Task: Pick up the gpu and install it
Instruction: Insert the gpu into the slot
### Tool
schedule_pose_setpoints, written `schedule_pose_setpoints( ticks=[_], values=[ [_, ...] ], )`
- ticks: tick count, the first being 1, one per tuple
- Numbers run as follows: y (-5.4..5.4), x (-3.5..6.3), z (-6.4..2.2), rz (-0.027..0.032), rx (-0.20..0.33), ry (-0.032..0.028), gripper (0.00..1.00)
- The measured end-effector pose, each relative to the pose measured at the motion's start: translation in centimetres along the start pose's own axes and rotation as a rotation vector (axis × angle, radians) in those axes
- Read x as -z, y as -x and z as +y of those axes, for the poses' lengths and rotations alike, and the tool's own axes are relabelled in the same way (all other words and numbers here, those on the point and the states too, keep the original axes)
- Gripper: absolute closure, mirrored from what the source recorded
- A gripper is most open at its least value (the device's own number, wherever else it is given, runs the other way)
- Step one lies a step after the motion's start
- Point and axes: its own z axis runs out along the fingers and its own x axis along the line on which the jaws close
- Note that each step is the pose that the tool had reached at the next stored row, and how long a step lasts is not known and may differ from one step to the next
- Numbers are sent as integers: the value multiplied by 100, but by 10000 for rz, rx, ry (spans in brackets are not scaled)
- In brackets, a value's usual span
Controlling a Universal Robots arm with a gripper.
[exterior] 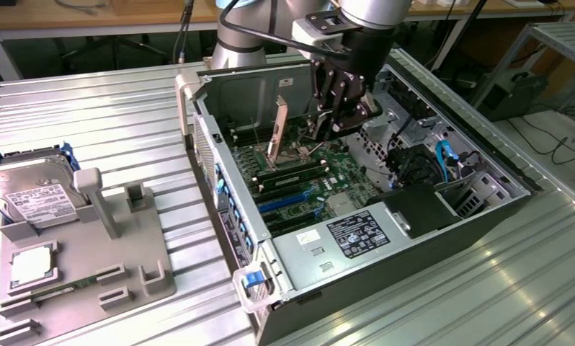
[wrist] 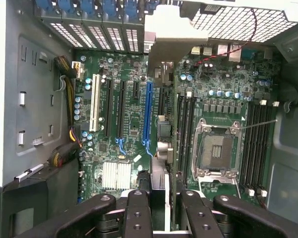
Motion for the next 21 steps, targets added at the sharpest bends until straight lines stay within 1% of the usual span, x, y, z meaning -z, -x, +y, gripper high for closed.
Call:
schedule_pose_setpoints(
  ticks=[10, 21],
  values=[
    [-3, -39, 0, 0, 44, 0, 72],
    [-4, -41, 0, 0, 53, 0, 72]
  ],
)
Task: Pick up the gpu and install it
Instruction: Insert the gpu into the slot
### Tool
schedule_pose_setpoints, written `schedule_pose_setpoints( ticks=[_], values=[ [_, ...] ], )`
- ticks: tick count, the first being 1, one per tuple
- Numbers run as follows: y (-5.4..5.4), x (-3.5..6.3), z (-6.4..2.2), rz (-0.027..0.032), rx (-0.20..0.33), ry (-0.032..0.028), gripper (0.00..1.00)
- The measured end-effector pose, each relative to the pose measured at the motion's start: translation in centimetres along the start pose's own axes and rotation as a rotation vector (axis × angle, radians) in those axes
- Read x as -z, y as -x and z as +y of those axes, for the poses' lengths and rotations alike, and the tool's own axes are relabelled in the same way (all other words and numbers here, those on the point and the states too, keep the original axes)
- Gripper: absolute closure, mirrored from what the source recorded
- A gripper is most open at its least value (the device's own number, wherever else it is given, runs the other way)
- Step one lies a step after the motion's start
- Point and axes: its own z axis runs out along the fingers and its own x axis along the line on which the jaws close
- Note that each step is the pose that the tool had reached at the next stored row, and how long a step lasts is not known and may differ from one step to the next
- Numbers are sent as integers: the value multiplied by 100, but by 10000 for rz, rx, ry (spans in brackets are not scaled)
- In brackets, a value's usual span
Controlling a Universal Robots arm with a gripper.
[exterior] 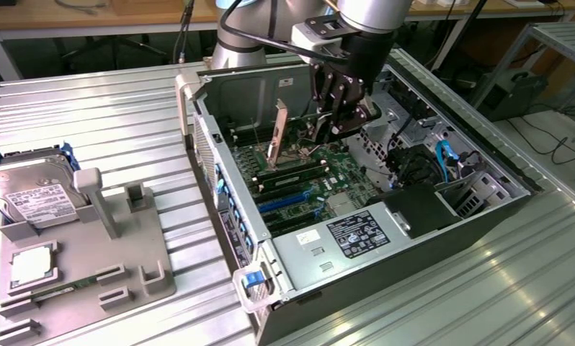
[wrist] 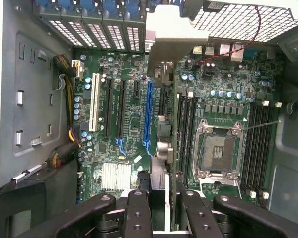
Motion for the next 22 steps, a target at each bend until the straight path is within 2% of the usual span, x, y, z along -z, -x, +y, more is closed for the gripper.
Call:
schedule_pose_setpoints(
  ticks=[22],
  values=[
    [-1, -128, 30, -7, -674, -7, 72]
  ],
)
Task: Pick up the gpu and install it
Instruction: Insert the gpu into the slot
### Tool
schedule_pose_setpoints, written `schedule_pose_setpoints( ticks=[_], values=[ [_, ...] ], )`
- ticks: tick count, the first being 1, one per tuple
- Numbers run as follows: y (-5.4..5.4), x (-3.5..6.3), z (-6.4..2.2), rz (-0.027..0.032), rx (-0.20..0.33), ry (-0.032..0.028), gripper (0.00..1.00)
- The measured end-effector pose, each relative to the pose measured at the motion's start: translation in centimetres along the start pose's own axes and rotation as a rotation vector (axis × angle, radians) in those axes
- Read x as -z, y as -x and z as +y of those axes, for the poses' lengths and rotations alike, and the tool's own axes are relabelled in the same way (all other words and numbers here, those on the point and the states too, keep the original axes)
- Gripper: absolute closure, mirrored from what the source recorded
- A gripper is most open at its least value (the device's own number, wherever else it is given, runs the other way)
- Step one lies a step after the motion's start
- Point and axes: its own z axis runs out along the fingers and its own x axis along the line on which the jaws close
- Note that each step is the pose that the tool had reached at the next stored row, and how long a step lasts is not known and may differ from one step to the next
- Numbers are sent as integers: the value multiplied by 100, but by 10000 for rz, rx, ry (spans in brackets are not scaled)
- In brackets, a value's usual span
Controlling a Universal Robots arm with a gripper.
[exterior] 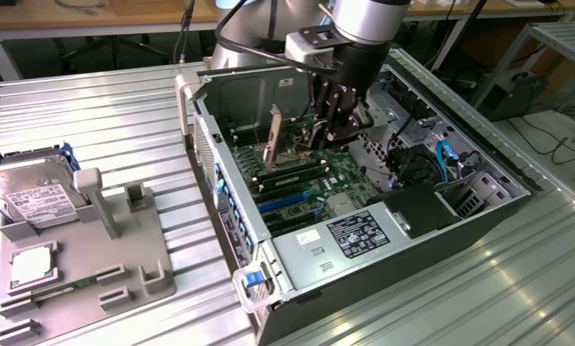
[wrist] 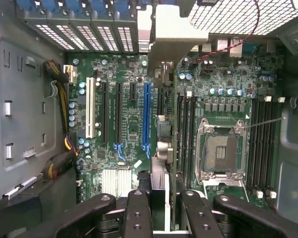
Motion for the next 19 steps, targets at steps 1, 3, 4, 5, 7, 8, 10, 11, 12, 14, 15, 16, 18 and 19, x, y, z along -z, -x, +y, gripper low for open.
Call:
schedule_pose_setpoints(
  ticks=[1, 3, 4, 5, 7, 8, 10, 11, 12, 14, 15, 16, 18, 19],
  values=[
    [0, -10, 0, -2, -166, -3, 72],
    [-1, -40, -1, -6, -441, -7, 72],
    [-1, -52, -1, -6, -467, -8, 72],
    [-18, -62, 0, -5, -469, -7, 72],
    [-48, -74, 0, -14, -428, -7, 72],
    [-60, -77, 2, -13, -385, -10, 72],
    [-71, -85, 3, -14, -187, -15, 72],
    [-72, -89, 2, -11, -54, -13, 72],
    [-72, -93, 2, -8, 105, -10, 72],
    [-72, -105, 2, -5, 435, -5, 72],
    [-72, -110, 2, -3, 558, -3, 72],
    [-73, -116, 2, -2, 639, -1, 72],
    [-75, -131, 3, -3, 666, -1, 72],
    [-75, -137, 3, 3, 712, 4, 72]
  ],
)
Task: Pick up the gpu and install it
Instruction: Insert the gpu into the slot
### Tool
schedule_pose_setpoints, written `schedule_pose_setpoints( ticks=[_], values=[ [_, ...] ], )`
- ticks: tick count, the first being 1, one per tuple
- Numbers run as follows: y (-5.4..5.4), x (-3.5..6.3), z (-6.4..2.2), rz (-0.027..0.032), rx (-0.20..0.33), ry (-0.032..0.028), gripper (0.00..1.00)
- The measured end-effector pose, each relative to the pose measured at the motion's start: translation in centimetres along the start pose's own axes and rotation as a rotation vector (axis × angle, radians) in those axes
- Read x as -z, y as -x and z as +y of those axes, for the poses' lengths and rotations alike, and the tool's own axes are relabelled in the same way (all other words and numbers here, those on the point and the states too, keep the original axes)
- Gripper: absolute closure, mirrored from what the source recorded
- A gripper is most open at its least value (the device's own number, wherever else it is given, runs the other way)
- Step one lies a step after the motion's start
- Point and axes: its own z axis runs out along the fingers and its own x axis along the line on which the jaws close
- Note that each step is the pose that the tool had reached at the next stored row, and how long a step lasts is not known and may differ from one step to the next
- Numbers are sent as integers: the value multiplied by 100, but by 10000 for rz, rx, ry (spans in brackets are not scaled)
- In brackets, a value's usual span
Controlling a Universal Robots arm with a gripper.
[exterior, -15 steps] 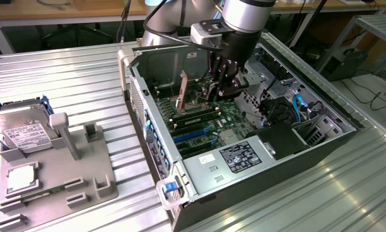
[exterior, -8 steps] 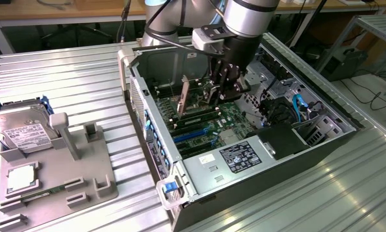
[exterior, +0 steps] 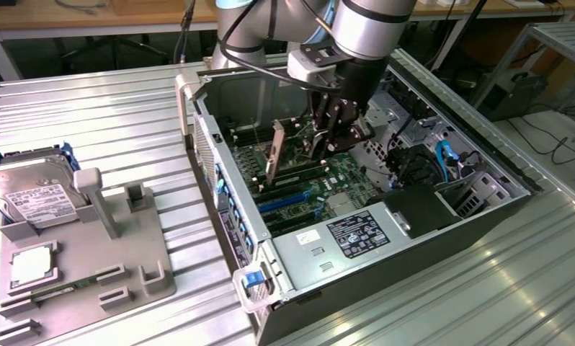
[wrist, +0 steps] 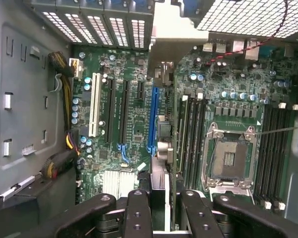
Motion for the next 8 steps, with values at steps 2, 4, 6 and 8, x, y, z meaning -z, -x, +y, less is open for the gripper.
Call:
schedule_pose_setpoints(
  ticks=[2, 4, 6, 8],
  values=[
    [0, -5, 6, -2, 24, 1, 72],
    [1, -16, 27, -7, 19, 0, 72],
    [2, -32, 39, -7, 16, 1, 72],
    [5, -63, 87, 23, -364, -350, 72]
  ],
)
